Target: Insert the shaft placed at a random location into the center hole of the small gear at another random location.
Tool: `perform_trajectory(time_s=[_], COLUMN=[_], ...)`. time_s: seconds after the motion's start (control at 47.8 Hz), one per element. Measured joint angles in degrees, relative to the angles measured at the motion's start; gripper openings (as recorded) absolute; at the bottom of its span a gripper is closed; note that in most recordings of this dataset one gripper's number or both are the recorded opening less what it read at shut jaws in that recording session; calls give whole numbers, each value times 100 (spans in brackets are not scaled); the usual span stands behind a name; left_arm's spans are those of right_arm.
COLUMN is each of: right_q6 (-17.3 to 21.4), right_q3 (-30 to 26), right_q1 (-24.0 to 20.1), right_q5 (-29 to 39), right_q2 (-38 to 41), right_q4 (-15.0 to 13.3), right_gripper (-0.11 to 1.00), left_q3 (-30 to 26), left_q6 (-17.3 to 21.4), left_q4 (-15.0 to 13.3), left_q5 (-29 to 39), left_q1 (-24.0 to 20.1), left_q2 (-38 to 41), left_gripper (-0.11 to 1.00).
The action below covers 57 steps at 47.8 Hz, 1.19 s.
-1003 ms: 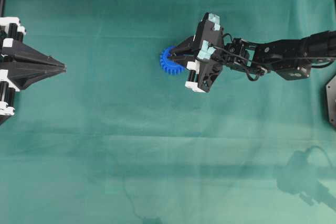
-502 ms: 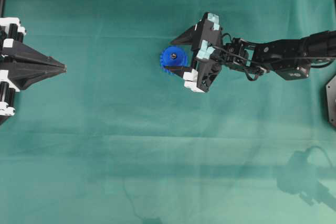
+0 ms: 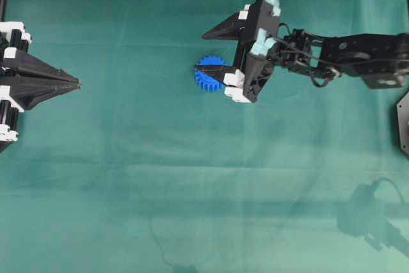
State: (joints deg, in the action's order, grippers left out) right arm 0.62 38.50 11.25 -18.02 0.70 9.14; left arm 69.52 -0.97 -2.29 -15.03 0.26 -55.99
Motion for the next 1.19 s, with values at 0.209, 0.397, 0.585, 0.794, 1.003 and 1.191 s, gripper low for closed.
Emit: perform_trajectory(time_s=[0.209,0.397,0.585,0.794,1.003,1.191], right_q6=[0,0,0,0,0,0], right_q3=[114,615,1380,2118,2566,2733], right_q1=[0,-70,-132,-141,-141,-141], right_q5=[202,220,229,519,1028,1257], right_q2=[-325,-914,-1846,-3085,-4104,-4544], right_q4=[-9,0,0,-9,-9,-18], right_gripper=[76,76,76,76,76,76], left_q3=[0,9,9,9,9,0], left_q6=[0,0,9,0,0,0], left_q4=[0,0,0,0,0,0], left_q5=[0,0,44,114,220,255], left_q1=[0,0,0,0,0,0], left_q2=[0,0,-53,-158,-220,-229], left_gripper=[0,0,0,0,0,0])
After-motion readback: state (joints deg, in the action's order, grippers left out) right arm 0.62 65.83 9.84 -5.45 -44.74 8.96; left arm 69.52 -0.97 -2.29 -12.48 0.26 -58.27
